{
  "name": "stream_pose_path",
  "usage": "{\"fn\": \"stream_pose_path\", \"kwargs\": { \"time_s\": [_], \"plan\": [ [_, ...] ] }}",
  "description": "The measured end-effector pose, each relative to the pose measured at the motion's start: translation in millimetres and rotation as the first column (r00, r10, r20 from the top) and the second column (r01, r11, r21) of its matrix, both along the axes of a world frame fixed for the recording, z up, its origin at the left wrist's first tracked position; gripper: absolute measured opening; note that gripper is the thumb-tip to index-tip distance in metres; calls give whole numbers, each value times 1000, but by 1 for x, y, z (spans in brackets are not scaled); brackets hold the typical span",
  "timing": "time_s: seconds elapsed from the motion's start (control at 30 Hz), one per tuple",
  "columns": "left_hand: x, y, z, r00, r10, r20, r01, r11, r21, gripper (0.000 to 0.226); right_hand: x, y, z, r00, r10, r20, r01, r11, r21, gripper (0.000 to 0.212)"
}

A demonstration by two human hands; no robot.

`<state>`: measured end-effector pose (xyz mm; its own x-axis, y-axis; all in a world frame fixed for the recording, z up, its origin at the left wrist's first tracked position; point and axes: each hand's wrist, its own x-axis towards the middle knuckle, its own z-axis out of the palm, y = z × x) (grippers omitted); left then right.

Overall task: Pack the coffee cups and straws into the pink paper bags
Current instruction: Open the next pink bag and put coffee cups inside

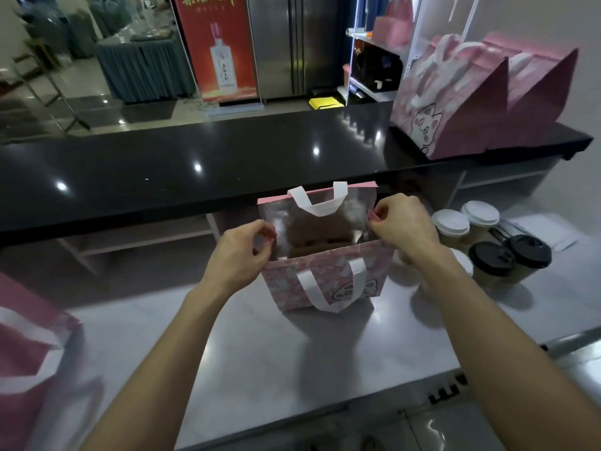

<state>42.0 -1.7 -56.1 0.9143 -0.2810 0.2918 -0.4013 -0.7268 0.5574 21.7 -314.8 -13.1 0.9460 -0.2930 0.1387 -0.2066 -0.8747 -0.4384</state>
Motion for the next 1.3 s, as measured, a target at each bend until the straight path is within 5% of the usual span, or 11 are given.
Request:
{"fn": "stream_pose_path", "kwargs": {
  "time_s": [0.17, 0.27, 0.33, 0.43, 0.53, 0.63, 0.77, 0.87, 0.93, 1.1, 1.3],
  "plan": [
    [6, -59, -5, 997, 79, -24, -79, 997, -7, 15, 26, -77, -3, 998, 50, 50, -57, 986, 154, 45],
    [6, -75, -3, 988, 152, -22, -152, 988, -7, 16, 43, -128, -12, 994, -8, 111, -13, 983, 184, 21],
    [3, -78, -2, 981, 193, -28, -194, 981, -7, 16, 56, -152, -23, 993, 103, -63, -97, 990, 102, 42],
    [-2, -84, -2, 971, 238, -37, -237, 971, 10, 16, 76, -168, -45, 830, 274, -486, -347, 936, -64, 103],
    [-3, -85, 2, 963, 261, -73, -259, 965, 32, 18, 88, -167, -63, 739, 272, -617, -459, 873, -165, 110],
    [-3, -83, 8, 962, 234, -142, -227, 972, 63, 21, 94, -165, -54, 816, 297, -497, -413, 900, -141, 92],
    [6, -82, 20, 970, 162, -179, -137, 980, 142, 24, 93, -167, -2, 982, 187, -24, -189, 977, -95, 93],
    [13, -81, 26, 989, 143, -37, -133, 970, 202, 31, 84, -162, 40, 924, 133, 357, -159, 986, 43, 80],
    [17, -82, 31, 992, 115, 59, -125, 970, 207, 30, 74, -157, 62, 872, 159, 463, -239, 964, 118, 70],
    [36, -76, 40, 957, -110, 267, -15, 904, 427, 40, 54, -138, 87, 873, 322, 366, -439, 845, 304, 55],
    [62, -70, 41, 984, -178, 21, 144, 857, 494, 107, 50, -113, 73, 834, 534, 137, -549, 783, 291, 60]
  ]
}}
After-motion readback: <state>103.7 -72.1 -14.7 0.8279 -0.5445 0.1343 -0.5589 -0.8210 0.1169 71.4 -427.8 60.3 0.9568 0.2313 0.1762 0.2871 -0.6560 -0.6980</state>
